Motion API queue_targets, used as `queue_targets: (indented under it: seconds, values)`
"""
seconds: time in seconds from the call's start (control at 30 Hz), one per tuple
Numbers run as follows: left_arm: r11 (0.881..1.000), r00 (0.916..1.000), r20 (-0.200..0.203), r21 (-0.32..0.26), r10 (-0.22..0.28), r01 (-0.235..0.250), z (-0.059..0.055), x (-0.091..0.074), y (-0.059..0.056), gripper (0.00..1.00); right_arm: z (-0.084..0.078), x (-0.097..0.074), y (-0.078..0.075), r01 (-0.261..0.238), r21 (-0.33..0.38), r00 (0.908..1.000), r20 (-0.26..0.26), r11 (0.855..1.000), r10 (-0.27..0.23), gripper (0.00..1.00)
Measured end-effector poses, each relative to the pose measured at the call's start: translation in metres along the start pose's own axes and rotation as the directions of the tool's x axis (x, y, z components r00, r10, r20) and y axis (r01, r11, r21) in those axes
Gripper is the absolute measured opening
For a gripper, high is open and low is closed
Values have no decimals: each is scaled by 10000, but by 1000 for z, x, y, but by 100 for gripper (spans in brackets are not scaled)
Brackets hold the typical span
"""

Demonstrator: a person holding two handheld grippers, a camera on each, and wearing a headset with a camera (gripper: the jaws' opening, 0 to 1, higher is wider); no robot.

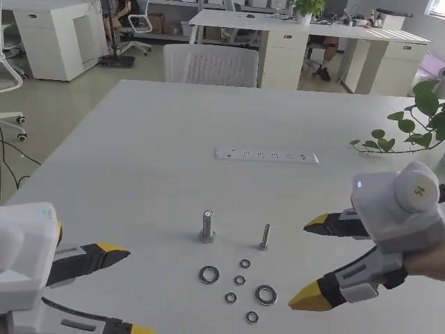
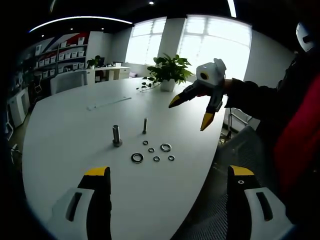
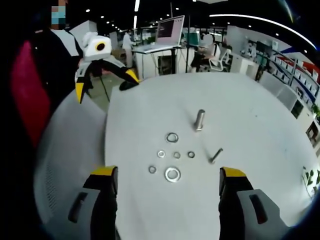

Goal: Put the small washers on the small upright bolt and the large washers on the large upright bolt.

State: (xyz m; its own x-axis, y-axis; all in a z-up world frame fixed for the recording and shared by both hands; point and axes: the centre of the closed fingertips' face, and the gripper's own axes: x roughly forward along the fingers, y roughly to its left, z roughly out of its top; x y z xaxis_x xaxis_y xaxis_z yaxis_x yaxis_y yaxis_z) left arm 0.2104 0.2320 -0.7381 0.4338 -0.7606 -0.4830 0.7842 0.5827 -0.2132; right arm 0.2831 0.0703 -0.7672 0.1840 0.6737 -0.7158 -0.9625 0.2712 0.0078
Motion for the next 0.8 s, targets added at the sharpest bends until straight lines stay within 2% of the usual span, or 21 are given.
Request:
queue_targets:
  seconds: [0.47,0.63,0.7,0.8]
  values:
    - [10000,10000,16,-50,54,-53,-1,-2,0,97,-11,28,-6,-422,-193,9957,-839,9989,404,79]
    - [10000,10000,-2,-64,52,-52,-1,-2,0,97,-24,38,-6,-583,-474,9860,-1590,9972,501,76]
    - [10000,10000,17,-62,56,-56,-1,-2,0,97,-23,42,-5,-645,-397,9874,-1475,9971,580,75]
    - [10000,10000,5,-71,66,-66,-1,-2,0,97,-26,46,-6,-743,-367,9844,-1624,9966,674,74]
